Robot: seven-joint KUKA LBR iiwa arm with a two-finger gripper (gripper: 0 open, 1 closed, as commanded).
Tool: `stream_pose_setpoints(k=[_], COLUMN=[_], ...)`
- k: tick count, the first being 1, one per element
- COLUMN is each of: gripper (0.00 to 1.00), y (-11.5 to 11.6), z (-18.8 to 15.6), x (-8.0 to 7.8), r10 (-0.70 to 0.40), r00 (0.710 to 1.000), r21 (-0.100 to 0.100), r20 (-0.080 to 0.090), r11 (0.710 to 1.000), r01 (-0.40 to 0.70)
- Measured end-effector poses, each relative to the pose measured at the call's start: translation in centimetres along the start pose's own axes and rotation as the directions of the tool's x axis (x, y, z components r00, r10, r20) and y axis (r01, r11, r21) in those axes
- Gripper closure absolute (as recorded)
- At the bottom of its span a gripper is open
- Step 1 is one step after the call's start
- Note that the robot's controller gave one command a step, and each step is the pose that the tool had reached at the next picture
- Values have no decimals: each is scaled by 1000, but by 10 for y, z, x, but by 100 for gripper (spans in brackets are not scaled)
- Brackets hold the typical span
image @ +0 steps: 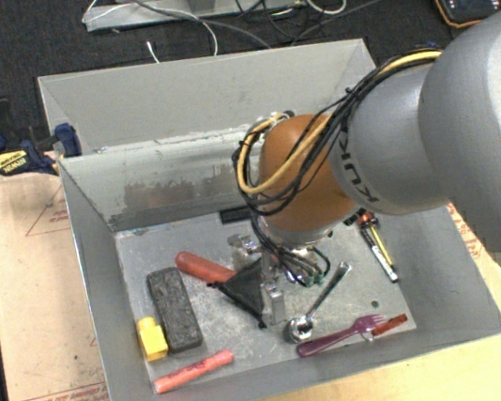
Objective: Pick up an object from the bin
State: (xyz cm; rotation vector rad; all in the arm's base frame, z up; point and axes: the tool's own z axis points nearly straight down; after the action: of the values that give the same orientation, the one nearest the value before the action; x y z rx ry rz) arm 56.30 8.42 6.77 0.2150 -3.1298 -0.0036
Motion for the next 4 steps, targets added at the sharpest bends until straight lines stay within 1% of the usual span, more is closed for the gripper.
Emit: stream_pose_setpoints(k=[1, 2, 3, 4], gripper=[0, 0, 0, 100], y=[15, 1, 18, 4], z=[-42, -6, -3, -7], x=[0, 0, 6, -1], r10=[85, 15, 127, 22], r00=[996, 1000, 992, 1000], r21=[-1, -1, -2, -5], r20=[18, 3, 18, 8], r11=[996, 1000, 992, 1000], r01=[-85, -15, -127, -22])
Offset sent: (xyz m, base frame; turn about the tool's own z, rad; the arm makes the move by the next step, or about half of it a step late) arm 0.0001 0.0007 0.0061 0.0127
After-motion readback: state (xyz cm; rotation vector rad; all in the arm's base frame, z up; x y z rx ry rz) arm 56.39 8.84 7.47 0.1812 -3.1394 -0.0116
